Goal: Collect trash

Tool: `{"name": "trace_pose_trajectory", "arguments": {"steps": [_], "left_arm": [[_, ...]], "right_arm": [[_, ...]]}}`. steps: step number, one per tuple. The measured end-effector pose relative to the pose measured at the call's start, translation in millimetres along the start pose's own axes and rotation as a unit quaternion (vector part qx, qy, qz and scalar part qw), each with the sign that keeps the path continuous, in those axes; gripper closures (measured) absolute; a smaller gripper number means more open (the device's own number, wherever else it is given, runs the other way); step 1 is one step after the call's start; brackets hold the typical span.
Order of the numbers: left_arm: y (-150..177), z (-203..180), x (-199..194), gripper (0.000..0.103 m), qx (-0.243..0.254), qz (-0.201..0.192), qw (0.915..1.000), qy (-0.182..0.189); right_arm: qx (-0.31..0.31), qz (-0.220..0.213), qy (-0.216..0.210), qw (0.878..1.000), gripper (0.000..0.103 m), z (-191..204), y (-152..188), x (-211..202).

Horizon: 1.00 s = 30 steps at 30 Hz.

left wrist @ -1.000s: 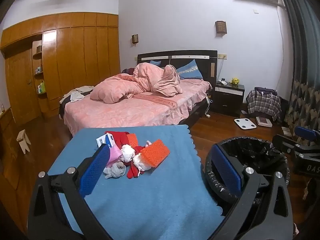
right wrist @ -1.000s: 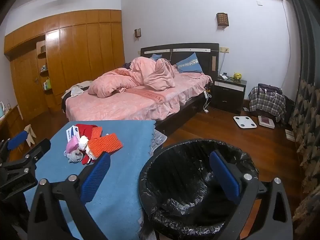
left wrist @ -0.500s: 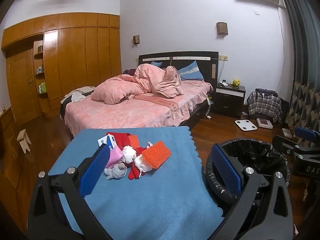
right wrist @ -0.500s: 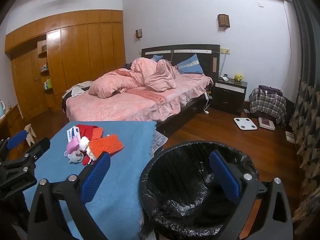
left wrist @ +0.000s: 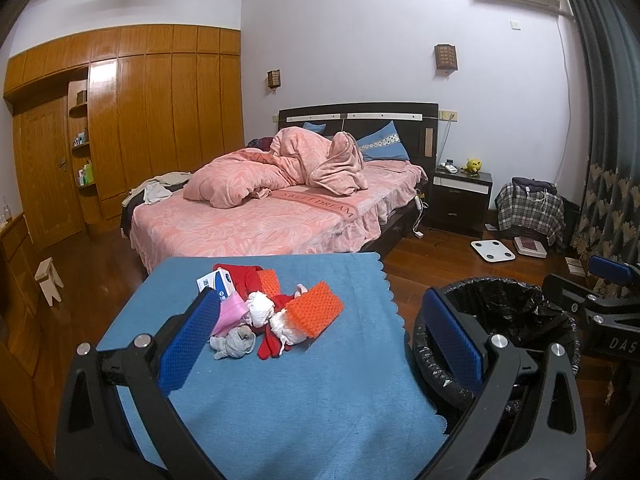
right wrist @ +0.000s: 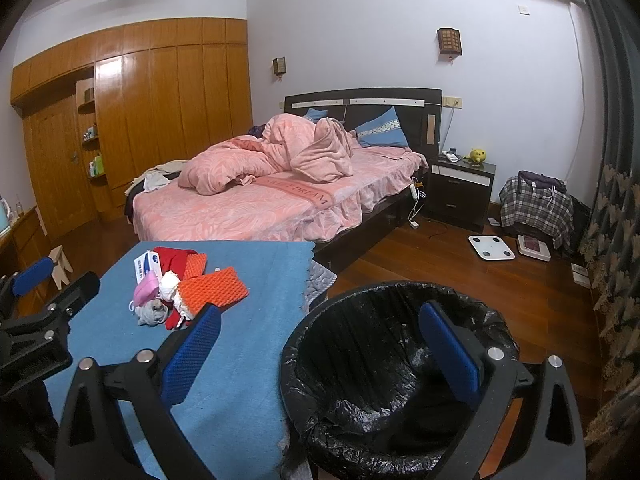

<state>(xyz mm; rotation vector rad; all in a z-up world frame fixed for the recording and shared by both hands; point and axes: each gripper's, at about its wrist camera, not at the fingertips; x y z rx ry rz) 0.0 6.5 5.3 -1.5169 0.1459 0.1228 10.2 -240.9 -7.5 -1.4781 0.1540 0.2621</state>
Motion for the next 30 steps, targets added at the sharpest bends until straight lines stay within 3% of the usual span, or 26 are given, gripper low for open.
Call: {"name": "trace_pose_trajectory", "arguments": {"steps": [30], "left_arm": [[-1.0, 7.6, 2.6, 0.005, -0.002, 0.002, 1.0, 0.0]], "right_arm": [[-0.001, 0.004, 0.001, 1.0, 0.006, 7.3, 3.0, 3.2]]}}
Point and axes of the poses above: each gripper's, at about its wrist camera, not at the fingertips, and x roughly the way its jaws point, z to its left, y to its underside, and after that the axes turned 13 degrees about -z, right-handed
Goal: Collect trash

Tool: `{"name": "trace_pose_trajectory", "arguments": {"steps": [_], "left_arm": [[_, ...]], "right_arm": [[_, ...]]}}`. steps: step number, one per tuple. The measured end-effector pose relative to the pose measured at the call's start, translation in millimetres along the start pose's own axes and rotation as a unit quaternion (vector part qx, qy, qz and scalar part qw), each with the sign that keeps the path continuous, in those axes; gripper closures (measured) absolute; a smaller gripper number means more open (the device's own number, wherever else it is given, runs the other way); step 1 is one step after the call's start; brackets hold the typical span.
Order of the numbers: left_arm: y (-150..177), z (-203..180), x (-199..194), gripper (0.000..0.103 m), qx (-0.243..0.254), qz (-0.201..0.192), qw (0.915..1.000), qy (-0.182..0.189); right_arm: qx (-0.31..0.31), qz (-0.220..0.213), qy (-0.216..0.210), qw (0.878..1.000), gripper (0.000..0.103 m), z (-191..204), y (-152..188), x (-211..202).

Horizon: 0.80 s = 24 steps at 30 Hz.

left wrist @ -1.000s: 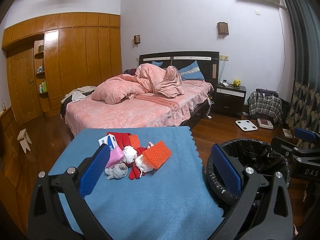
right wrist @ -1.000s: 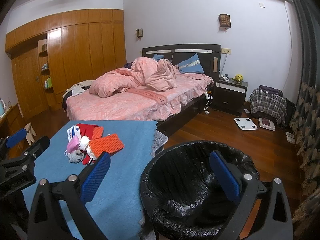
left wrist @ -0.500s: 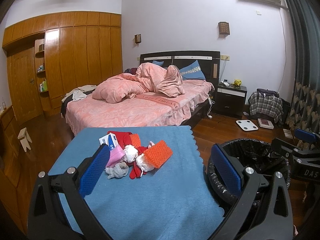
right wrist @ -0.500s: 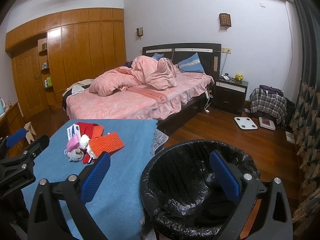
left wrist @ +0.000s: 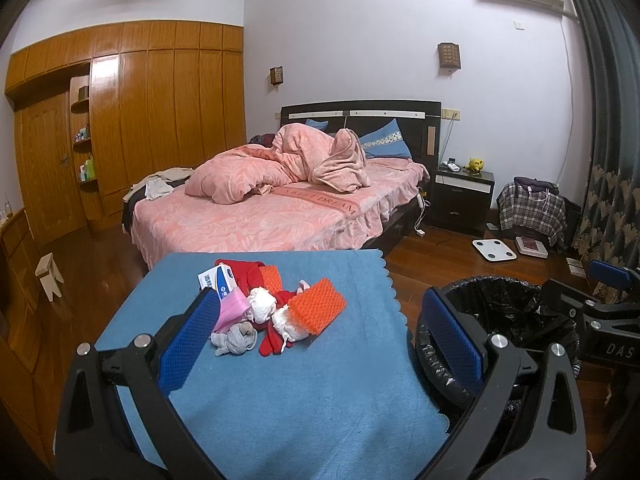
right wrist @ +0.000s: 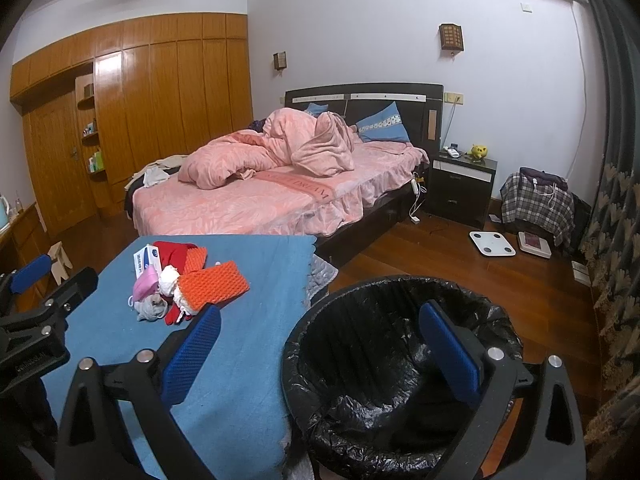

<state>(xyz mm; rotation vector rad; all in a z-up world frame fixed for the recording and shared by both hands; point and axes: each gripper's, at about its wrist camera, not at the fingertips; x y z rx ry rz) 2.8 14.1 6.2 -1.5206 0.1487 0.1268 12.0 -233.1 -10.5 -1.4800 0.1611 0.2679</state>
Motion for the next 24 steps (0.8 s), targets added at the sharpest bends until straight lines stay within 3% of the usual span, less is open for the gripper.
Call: {"name": "trace_pose_trajectory", "arguments": {"steps": [18, 24], "left_arm": [[4, 4, 3, 0.005, -0.002, 0.001, 1.0, -0.001], [10, 18, 11, 0.005, -0.008, 0.005, 0.9999, -0.004]], "right_arm": [[-0.001, 0.0, -0.002, 1.0, 0.006, 1, -2, 1], [-0.004, 0.002, -0.004, 1.0, 0.006, 10, 15, 11]]}}
Point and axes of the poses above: each gripper's, at about its wrist camera, not at the fingertips, and x roughly the way its jaws point, z to its left, y to its underside, and after that the axes turned 13 degrees about -z, right-handed
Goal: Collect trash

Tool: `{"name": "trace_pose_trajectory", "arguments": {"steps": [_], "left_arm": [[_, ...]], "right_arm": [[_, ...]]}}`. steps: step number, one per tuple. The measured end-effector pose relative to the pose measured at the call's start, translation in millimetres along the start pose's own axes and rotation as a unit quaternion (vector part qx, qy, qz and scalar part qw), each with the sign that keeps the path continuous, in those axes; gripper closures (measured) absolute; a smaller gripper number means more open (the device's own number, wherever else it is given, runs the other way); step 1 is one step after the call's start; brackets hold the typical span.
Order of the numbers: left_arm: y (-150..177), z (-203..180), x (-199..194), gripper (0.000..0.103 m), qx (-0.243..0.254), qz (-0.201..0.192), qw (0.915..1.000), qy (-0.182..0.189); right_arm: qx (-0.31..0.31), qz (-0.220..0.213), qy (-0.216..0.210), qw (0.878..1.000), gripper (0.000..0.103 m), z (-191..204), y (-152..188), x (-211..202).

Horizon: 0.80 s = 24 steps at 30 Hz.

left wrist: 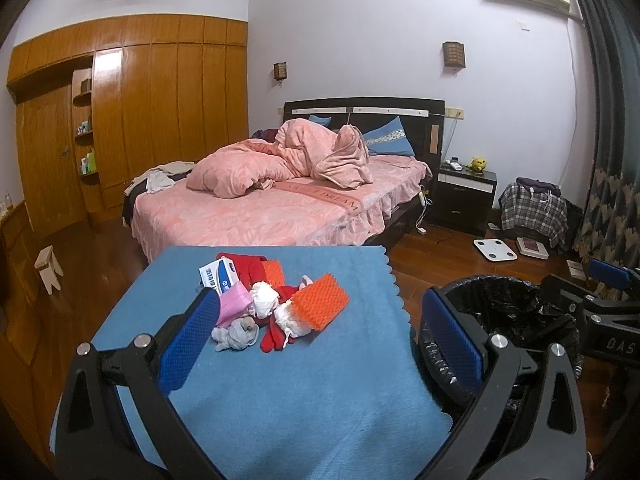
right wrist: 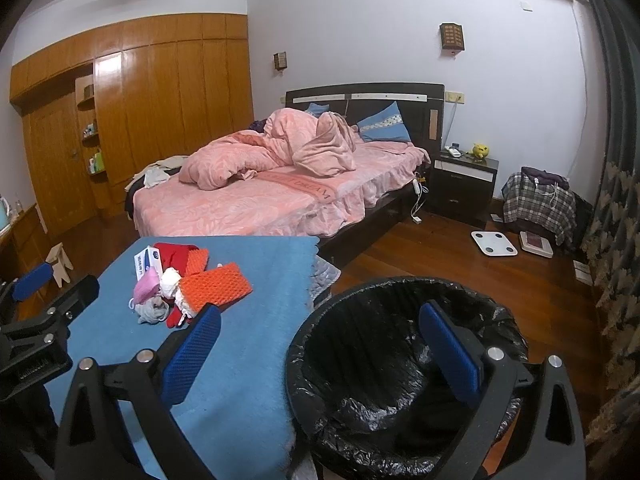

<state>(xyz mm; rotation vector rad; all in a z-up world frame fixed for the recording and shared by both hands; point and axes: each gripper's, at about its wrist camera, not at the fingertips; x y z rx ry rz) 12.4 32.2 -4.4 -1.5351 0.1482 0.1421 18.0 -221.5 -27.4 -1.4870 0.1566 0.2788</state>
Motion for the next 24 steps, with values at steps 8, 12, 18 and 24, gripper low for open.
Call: {"name": "trace_pose_trajectory", "arguments": {"steps": [8, 12, 18, 24], "left_arm": [[9, 0, 5, 0.005, -0.007, 0.005, 0.9999, -0.011], [19, 15, 13, 0.005, -0.006, 0.014, 0.9994, -0.03], [39, 62, 36, 0.005, -0.011, 0.038, 0.9956, -0.085], [63, 94, 60, 0.005, -0.008, 0.064, 0.9916, -0.112]], "right_arm": [[0.001, 0.003, -0.01, 1.0, 0.006, 8, -4, 12], [-0.004, 0.006, -0.021, 1.0, 0.006, 20, -3, 27], [-0.007, 0.013, -0.042, 0.999, 0.006, 46, 13, 64], [-0.001, 0.047, -0.052, 0.998, 0.011, 72, 38, 113]]}}
Point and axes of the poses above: each gripper's, at about its wrist camera, not at the fingertips, and x roughly the way its jaws point, z to its left, y to its underside, and after that the axes turned 13 degrees about -z, right-handed
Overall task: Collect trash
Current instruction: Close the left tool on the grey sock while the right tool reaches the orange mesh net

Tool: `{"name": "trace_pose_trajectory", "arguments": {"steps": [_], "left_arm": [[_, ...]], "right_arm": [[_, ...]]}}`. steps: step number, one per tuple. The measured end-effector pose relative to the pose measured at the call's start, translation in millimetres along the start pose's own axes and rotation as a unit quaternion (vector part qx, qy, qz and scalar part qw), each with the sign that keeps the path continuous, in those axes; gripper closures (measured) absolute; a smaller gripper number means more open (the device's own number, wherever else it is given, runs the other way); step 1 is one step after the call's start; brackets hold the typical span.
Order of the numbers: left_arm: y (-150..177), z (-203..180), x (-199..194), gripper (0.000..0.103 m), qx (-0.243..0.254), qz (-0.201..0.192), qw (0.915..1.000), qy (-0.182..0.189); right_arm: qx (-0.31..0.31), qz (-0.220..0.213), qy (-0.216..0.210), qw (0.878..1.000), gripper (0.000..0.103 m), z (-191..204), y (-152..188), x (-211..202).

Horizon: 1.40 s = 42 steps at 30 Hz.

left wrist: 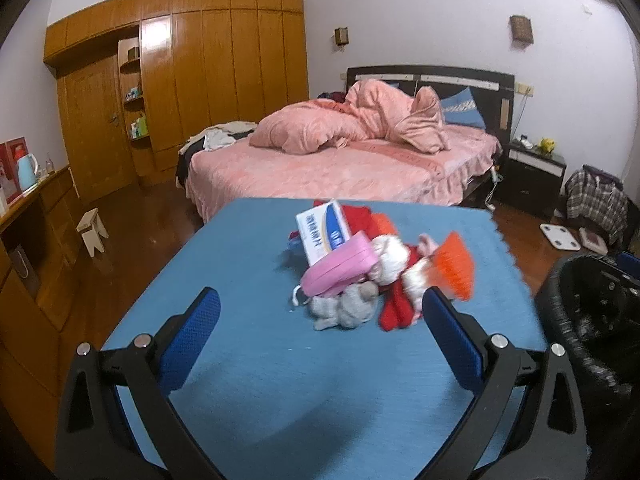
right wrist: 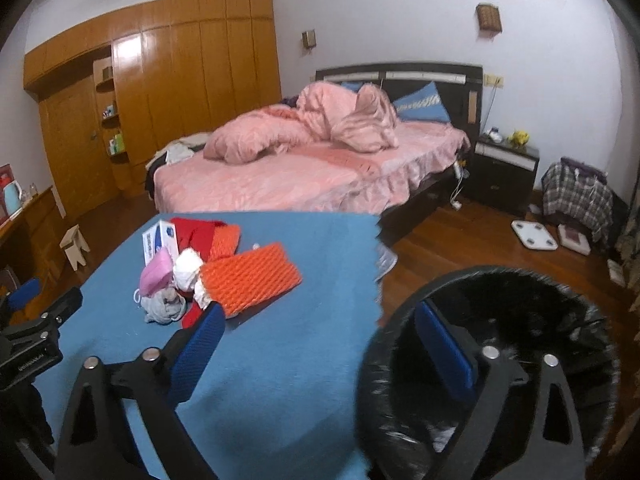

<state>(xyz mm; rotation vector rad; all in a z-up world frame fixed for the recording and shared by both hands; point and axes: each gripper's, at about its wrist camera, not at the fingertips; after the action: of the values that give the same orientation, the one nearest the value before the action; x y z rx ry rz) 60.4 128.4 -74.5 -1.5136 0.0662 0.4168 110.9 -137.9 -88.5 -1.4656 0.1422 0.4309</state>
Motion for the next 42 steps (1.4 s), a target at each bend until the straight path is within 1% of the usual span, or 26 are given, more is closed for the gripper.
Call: {"name": "trace_pose_trajectory", "arguments": {"steps": [4, 6, 9, 16, 18, 19, 20, 21, 22, 26, 30, 32, 36, 38, 40, 41, 42], "left_arm": [[12, 6, 27, 0.005, -0.004, 0.014, 0.9999, 0.004], [18, 6, 43, 0.008, -0.005, 0.03, 0.9995, 0.009], [30, 2, 66, 0.02, -0.004, 0.05, 0.9986, 0.016], [44, -13, 105, 0.031, 0.002, 0.085, 0.9961, 0.024], [48, -18, 116, 0.037, 0.007, 0.1, 0.9946, 0.026], [51, -20, 123, 0.045, 0.008, 0.113, 0.993, 0.032], [52, -21, 126, 0.055, 0.009, 0.12, 0.9921, 0.034], [55, -23, 129, 0.06, 0.011, 0.13, 0.9906, 0.038], [56, -23, 130, 0.061, 0.013, 0.134, 0.9901, 0.041], [57, -20, 126, 0.074, 0.003, 0.123, 0.991, 0.052], [55, -16, 117, 0.076, -0.005, 0.113, 0.9919, 0.057], [53, -14, 113, 0.077, -0.004, 0.109, 0.9923, 0.057], [53, -8, 105, 0.077, -0.01, 0.106, 0.9925, 0.059], [56, -5, 104, 0.077, -0.012, 0.11, 0.9921, 0.06], [58, -3, 104, 0.077, -0.017, 0.113, 0.9915, 0.061], [58, -3, 104, 0.077, -0.017, 0.113, 0.9915, 0.061], [58, -3, 105, 0.077, -0.016, 0.113, 0.9916, 0.061]], "right_arm": [[-0.021, 0.014, 0.006, 1.0, 0.014, 9, 11, 24], [-0.027, 0.021, 0.01, 0.999, 0.014, 11, 15, 36], [-0.032, 0.029, 0.018, 0.999, 0.015, 10, 20, 52], [-0.034, 0.041, 0.023, 0.998, 0.015, 8, 26, 75], [-0.032, 0.045, 0.02, 0.998, 0.015, 10, 27, 81], [-0.032, 0.047, 0.017, 0.998, 0.015, 11, 28, 83], [-0.032, 0.047, 0.015, 0.998, 0.015, 13, 28, 84], [-0.032, 0.047, 0.011, 0.998, 0.015, 15, 28, 85], [-0.032, 0.045, 0.008, 0.998, 0.015, 17, 27, 85], [-0.043, 0.031, -0.01, 0.999, 0.015, 30, 22, 83], [-0.054, 0.026, -0.036, 0.998, 0.015, 46, 18, 82], [-0.057, 0.027, -0.047, 0.997, 0.017, 51, 18, 83], [-0.058, 0.038, -0.063, 0.996, 0.024, 61, 23, 90], [-0.058, 0.047, -0.073, 0.995, 0.031, 66, 26, 97], [-0.055, 0.065, -0.084, 0.993, 0.046, 69, 30, 106], [-0.053, 0.071, -0.088, 0.992, 0.052, 69, 32, 109], [-0.053, 0.078, -0.095, 0.991, 0.063, 69, 34, 114]]}}
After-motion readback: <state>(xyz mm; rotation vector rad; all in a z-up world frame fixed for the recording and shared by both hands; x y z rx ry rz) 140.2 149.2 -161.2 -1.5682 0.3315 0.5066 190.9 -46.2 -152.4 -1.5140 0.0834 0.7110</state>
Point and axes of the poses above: each gripper's, at about its wrist camera, not at the fingertips, and x roughly the way its jaws point, z to its left, y to its underside, and after that the axes turned 13 degrees about -z, right-handed
